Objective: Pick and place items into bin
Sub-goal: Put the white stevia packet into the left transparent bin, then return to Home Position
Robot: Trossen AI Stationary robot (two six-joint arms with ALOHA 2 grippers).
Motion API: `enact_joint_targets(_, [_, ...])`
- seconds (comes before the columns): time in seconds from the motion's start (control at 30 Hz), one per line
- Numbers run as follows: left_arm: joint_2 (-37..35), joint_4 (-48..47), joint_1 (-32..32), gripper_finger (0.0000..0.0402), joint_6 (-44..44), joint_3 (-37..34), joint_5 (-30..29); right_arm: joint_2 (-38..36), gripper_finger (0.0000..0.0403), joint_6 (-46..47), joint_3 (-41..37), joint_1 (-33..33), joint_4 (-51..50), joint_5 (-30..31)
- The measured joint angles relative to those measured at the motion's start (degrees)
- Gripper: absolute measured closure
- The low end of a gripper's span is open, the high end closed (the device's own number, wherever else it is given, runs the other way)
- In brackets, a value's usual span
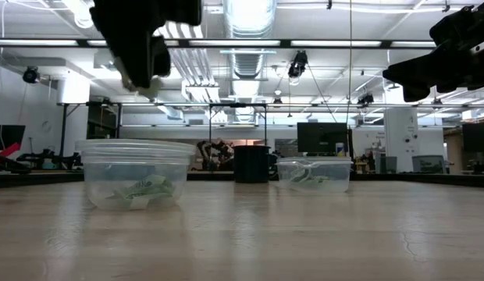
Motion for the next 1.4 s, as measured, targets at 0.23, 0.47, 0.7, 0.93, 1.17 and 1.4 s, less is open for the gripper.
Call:
enact_joint_targets(0.23, [0.22,3.12,-2.04,0.0401,-0.10,1.09,-0.04,0.00,0.0330,-0.01,0.00,0.00,0.00,0.02])
enact_joint_targets(0.47, [2.09,2.93,-2.07,0.0401,0.07,1.16,-0.58,0.00,0.0330,-0.05,0.00,0.00,0.00,0.02])
enact_joint_targets(0.7, [3.75,2.80,-2.07,0.0400,0.00,1.18,-0.22,-0.02,0.0330,0.01,0.00,0.00,-0.02,-0.01])
enact_joint_targets(0.93, [3.76,2.39,-2.03,0.0354,1.86,1.31,0.20,0.00,0.0330,-0.03,0.00,0.00,-0.02,-0.01])
enact_joint_targets(1.17, [3.76,1.46,-1.73,0.0312,1.81,1.31,0.20,0.00,0.0330,-0.08,0.00,0.00,0.00,-0.01])
enact_joint_targets(1.4, [3.74,1.45,-1.65,0.0308,1.90,1.31,0.18,0.00,0.0330,0.00,0.00,0.00,-0.01,0.01])
